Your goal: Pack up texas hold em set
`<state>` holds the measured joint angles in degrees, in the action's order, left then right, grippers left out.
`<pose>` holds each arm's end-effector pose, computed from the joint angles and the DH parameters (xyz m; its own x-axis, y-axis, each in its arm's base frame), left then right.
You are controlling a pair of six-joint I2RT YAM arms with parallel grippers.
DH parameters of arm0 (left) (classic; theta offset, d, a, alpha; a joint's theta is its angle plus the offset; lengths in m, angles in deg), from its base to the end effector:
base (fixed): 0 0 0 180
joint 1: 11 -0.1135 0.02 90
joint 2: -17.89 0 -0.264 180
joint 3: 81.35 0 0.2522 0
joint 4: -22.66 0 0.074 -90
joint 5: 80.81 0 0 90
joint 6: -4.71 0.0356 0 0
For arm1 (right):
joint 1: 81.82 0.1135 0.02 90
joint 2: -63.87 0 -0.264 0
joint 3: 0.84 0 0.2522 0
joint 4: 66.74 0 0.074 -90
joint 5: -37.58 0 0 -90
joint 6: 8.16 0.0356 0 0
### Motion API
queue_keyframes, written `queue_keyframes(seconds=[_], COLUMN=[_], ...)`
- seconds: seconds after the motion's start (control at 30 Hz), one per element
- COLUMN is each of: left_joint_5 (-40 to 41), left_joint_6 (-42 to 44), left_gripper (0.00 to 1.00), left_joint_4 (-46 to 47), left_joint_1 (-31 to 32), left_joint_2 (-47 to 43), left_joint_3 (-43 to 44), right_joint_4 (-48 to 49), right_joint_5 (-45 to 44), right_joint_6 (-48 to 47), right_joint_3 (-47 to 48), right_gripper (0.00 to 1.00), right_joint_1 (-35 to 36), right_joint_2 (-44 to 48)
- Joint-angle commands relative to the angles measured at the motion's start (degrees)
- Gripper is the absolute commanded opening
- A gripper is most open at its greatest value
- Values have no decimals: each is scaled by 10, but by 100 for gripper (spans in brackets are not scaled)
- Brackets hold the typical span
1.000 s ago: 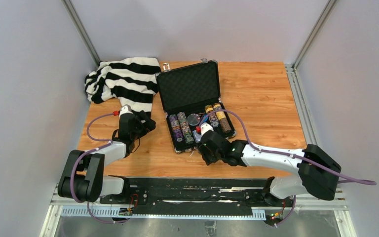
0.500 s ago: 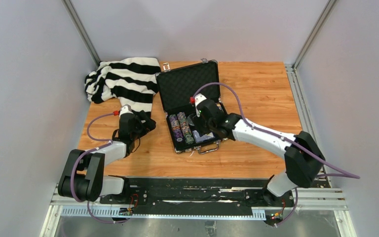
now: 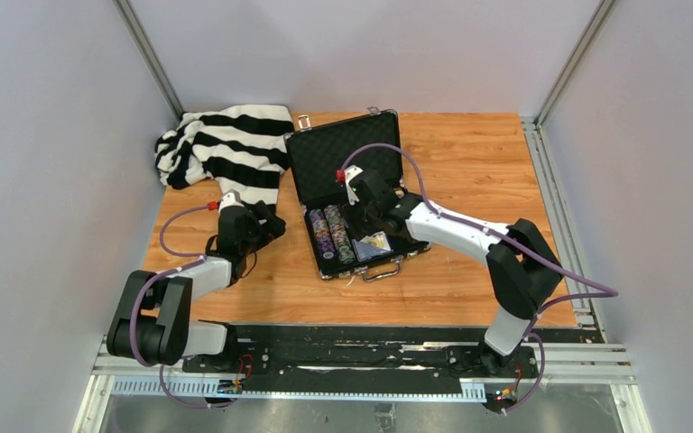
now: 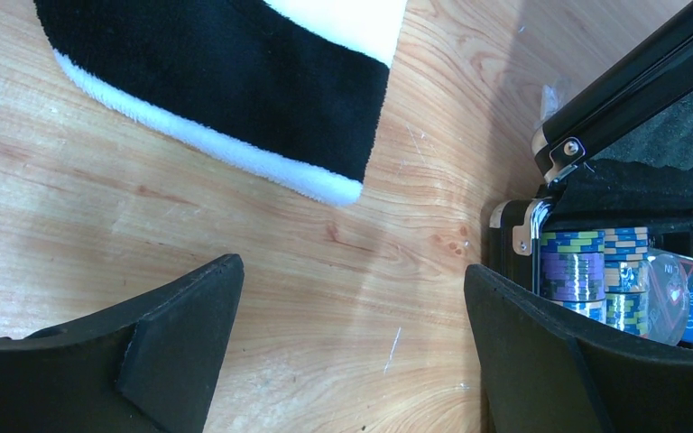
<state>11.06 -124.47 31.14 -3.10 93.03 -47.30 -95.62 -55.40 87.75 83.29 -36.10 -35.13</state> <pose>0.2326 -0.0311 0.1439 -0.4834 -0.5704 -0.6641 -0.2519 0.8171 -0.5185 0.2696 0.2738 0.2338 -0.5511 -0.4179 -0.7222 -0.6354 0.7712 0.0386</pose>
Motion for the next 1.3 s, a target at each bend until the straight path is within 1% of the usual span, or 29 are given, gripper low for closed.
queue_keyframes(seconds=[0.0, 0.07, 0.17, 0.27, 0.33, 0.43, 0.53, 0.67, 0.8, 0.93, 1.03, 1.27], left_joint_5=[-16, -18, -4, 32, 53, 76, 107, 136, 141, 157, 170, 168], left_joint_6=[1, 1, 11, 31, 44, 52, 71, 87, 85, 85, 88, 90], left_gripper=[98, 98, 98, 98, 98, 98, 100, 99, 98, 97, 96, 96], left_joint_4=[-9, -9, -9, -10, -12, -9, -9, -9, -9, 0, 1, 8], left_joint_1=[1, 1, 10, 33, 48, 62, 72, 73, 73, 73, 73, 73], left_joint_2=[21, 23, 9, -15, -30, -66, -133, -199, -229, -270, -283, -262], left_joint_3=[8, 10, 9, 6, 5, -5, -26, -50, -60, -80, -88, -85], right_joint_4=[7, 7, 0, -2, -2, 1, 12, 35, 88, 155, 154, 165], right_joint_5=[7, 5, -12, -38, -49, -45, -8, 1, 10, 0, 4, 3], right_joint_6=[2, 0, -12, -28, -40, -42, -26, -18, -27, -59, -62, -70], right_joint_3=[-26, -34, -33, -23, -7, 25, 56, 102, 139, 153, 190, 249], right_gripper=[47, 51, 66, 71, 72, 71, 71, 69, 65, 63, 60, 55], right_joint_1=[-4, -4, -4, -5, -8, -29, -73, -124, -173, -197, -215, -229], right_joint_2=[29, 37, 40, 51, 55, 50, 36, 3, -32, -56, -86, -130])
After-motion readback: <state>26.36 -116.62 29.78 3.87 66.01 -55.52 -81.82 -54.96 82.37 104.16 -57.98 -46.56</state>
